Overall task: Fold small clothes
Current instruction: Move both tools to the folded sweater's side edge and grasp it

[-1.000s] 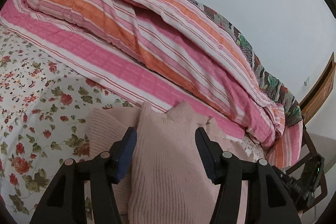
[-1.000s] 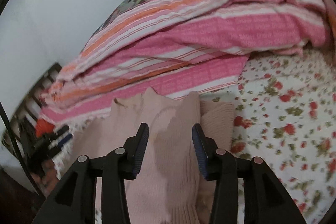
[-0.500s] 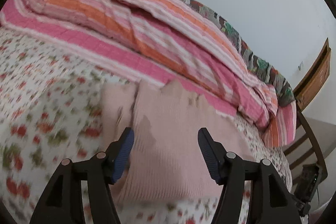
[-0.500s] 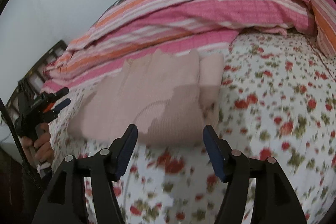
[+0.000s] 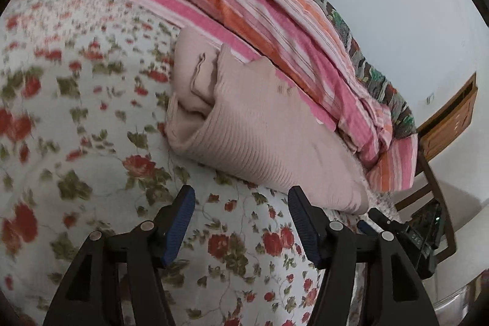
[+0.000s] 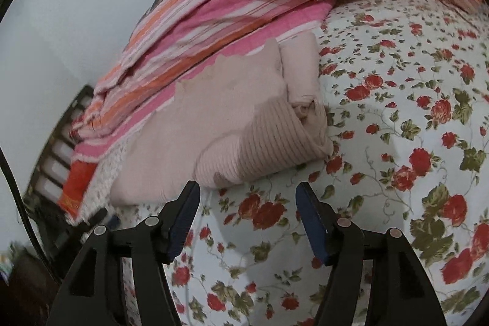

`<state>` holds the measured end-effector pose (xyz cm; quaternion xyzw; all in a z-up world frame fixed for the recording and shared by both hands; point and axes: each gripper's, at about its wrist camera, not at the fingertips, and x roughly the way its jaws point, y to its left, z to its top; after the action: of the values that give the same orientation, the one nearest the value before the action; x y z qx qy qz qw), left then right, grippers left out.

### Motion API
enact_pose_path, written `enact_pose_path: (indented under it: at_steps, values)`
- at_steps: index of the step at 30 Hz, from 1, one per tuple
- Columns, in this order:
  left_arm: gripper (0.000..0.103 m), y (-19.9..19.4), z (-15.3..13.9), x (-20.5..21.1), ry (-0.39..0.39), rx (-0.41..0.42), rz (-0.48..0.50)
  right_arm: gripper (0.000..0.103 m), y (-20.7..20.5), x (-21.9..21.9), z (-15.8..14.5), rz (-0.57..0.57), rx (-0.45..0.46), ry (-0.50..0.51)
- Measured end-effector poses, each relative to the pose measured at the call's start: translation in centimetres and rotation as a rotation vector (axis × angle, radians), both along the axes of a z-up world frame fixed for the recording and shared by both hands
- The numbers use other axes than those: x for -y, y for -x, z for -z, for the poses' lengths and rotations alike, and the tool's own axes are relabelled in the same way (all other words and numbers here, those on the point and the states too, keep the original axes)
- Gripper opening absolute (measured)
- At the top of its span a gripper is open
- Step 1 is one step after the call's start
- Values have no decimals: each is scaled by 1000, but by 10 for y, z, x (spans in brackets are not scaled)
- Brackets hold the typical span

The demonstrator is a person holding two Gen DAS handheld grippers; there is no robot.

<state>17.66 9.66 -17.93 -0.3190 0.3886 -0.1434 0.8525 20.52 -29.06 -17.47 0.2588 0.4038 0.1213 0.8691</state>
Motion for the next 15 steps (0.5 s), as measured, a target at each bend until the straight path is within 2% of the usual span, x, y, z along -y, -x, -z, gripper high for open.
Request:
enact_pose_path:
  at_steps: [6,10,15]
  values:
    - [61,-10,9,-5,84,-5,-19,68,-18,0,6,74,6,-21]
    - [61,-20,6,-1,38,37,-45,68,-31,-4,9,102,2,-7]
    - [58,-39,3,8,-6,30,-79,66,-41,-6,10,113,3,32]
